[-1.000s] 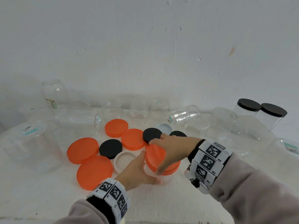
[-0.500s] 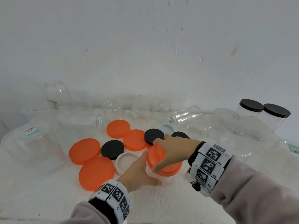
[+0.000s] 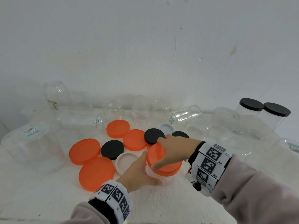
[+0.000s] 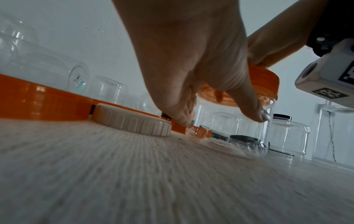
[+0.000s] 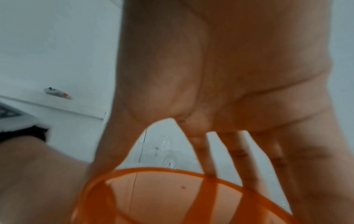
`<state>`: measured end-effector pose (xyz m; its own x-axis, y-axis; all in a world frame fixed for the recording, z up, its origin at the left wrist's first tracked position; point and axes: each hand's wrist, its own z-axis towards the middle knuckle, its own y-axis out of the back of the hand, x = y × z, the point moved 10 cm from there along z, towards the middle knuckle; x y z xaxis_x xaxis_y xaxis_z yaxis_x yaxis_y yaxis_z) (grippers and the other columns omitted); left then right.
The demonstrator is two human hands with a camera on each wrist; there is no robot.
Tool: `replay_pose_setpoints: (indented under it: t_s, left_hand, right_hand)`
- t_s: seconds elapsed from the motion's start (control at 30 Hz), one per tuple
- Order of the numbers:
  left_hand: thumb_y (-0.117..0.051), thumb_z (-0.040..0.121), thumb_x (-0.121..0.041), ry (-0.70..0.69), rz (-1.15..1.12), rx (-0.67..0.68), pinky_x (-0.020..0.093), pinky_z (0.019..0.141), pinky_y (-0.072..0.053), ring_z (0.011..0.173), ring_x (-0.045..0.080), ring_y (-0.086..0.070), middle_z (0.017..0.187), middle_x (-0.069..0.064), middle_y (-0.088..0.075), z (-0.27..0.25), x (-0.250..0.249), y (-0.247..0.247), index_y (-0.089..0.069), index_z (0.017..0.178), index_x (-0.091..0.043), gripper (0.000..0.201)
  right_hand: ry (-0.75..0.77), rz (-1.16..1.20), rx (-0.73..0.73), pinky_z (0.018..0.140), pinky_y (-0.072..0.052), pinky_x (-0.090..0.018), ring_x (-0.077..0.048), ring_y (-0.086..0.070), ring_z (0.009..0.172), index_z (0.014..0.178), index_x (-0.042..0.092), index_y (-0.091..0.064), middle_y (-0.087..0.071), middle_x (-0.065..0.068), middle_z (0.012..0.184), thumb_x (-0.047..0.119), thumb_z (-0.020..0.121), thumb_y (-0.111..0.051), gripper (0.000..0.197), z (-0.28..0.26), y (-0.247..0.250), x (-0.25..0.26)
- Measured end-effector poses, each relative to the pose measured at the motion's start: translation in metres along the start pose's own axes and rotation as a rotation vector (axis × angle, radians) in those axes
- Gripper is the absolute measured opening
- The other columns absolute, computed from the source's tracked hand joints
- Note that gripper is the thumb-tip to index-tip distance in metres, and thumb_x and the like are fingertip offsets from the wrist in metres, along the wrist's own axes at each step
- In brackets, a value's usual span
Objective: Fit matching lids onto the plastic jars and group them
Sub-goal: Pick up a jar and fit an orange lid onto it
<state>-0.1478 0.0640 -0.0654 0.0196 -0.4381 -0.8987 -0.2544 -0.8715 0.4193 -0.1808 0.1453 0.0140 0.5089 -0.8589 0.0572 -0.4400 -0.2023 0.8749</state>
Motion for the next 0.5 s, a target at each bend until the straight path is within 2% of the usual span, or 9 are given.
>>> replay_pose_setpoints:
  t_s: [0.07,0.1,0.17,0.2,0.23,0.27,0.33,0.43,0.5]
  left_hand:
    - [-0.088,0.062,-0.030,-0.007,-0.007,-0.004,0.014,0.093,-0.040,0.117,-0.006,-0.047,0.131,-0.022,-0.048,0.000,0.000,0.000,-0.021,0.141,-0.041,0.104]
    - [-0.088,0.062,-0.029,-0.007,-0.004,-0.007,0.015,0.094,-0.040,0.118,-0.004,-0.047,0.131,-0.022,-0.047,0.000,0.000,0.000,-0.021,0.141,-0.041,0.104]
    - [-0.088,0.062,-0.030,0.000,0.001,-0.008,0.022,0.101,-0.040,0.121,0.000,-0.045,0.134,-0.022,-0.045,0.000,0.000,0.001,-0.020,0.142,-0.039,0.106]
    - [-0.088,0.062,-0.031,0.003,0.010,-0.006,0.025,0.104,-0.040,0.123,0.002,-0.044,0.135,-0.020,-0.044,0.000,0.000,0.000,-0.019,0.142,-0.039,0.106]
    - [-0.088,0.062,-0.032,0.006,0.025,-0.006,0.028,0.106,-0.039,0.123,0.003,-0.044,0.135,-0.019,-0.043,0.000,-0.001,0.000,-0.018,0.143,-0.038,0.107]
    - [-0.088,0.062,-0.033,0.009,0.039,-0.007,0.029,0.107,-0.039,0.123,0.004,-0.044,0.135,-0.019,-0.043,0.000,-0.001,0.000,-0.018,0.143,-0.037,0.107]
    - [-0.088,0.062,-0.034,0.013,0.043,-0.012,0.029,0.107,-0.039,0.122,0.003,-0.044,0.133,-0.020,-0.044,0.000,-0.001,0.001,-0.018,0.142,-0.038,0.106]
    - [-0.088,0.061,-0.033,0.007,0.012,-0.011,0.021,0.100,-0.037,0.115,-0.006,-0.044,0.127,-0.027,-0.044,0.000,0.000,0.000,-0.019,0.135,-0.046,0.102]
    - [-0.088,0.062,-0.032,-0.001,0.001,-0.005,0.020,0.098,-0.038,0.115,-0.009,-0.045,0.128,-0.027,-0.045,0.000,0.000,0.000,-0.020,0.135,-0.046,0.101]
  right_hand:
    - [-0.054,-0.022,-0.030,0.065,-0.041,-0.028,-0.016,-0.051,0.088,0.119,0.020,-0.040,-0.045,0.001,0.109,0.086,0.063,-0.055,0.088,0.000,0.002,-0.007]
    - [-0.064,-0.031,-0.022,0.069,-0.043,-0.029,-0.017,-0.052,0.092,0.116,0.021,-0.040,-0.048,0.001,0.112,0.086,0.061,-0.056,0.087,0.000,0.003,-0.010]
    - [-0.050,-0.041,0.043,0.085,-0.046,-0.035,-0.022,-0.050,0.112,0.133,0.026,-0.033,-0.043,-0.002,0.131,0.082,0.059,-0.062,0.097,-0.001,-0.001,-0.011]
    - [-0.019,-0.038,0.079,0.093,-0.044,-0.040,-0.024,-0.044,0.122,0.143,0.034,-0.022,-0.035,-0.001,0.139,0.076,0.059,-0.068,0.105,-0.002,-0.003,-0.008]
    - [0.022,-0.029,0.102,0.096,-0.042,-0.042,-0.025,-0.037,0.127,0.146,0.042,-0.011,-0.030,0.002,0.142,0.069,0.061,-0.073,0.109,-0.003,-0.004,-0.004]
    - [0.061,-0.019,0.108,0.097,-0.042,-0.044,-0.024,-0.034,0.128,0.145,0.047,-0.008,-0.029,0.005,0.139,0.062,0.062,-0.076,0.109,-0.004,-0.004,0.001]
    - [0.098,-0.016,0.090,0.093,-0.042,-0.042,-0.023,-0.033,0.122,0.143,0.050,-0.012,-0.030,0.007,0.131,0.059,0.063,-0.077,0.104,-0.002,-0.003,0.006]
    - [0.045,-0.010,0.037,0.079,-0.043,-0.035,-0.021,-0.043,0.106,0.142,0.037,-0.021,-0.036,0.001,0.127,0.074,0.062,-0.067,0.100,0.000,-0.004,0.002]
    - [-0.006,-0.019,-0.009,0.073,-0.042,-0.033,-0.020,-0.047,0.095,0.136,0.028,-0.030,-0.039,0.000,0.119,0.082,0.061,-0.060,0.097,0.000,-0.004,0.000]
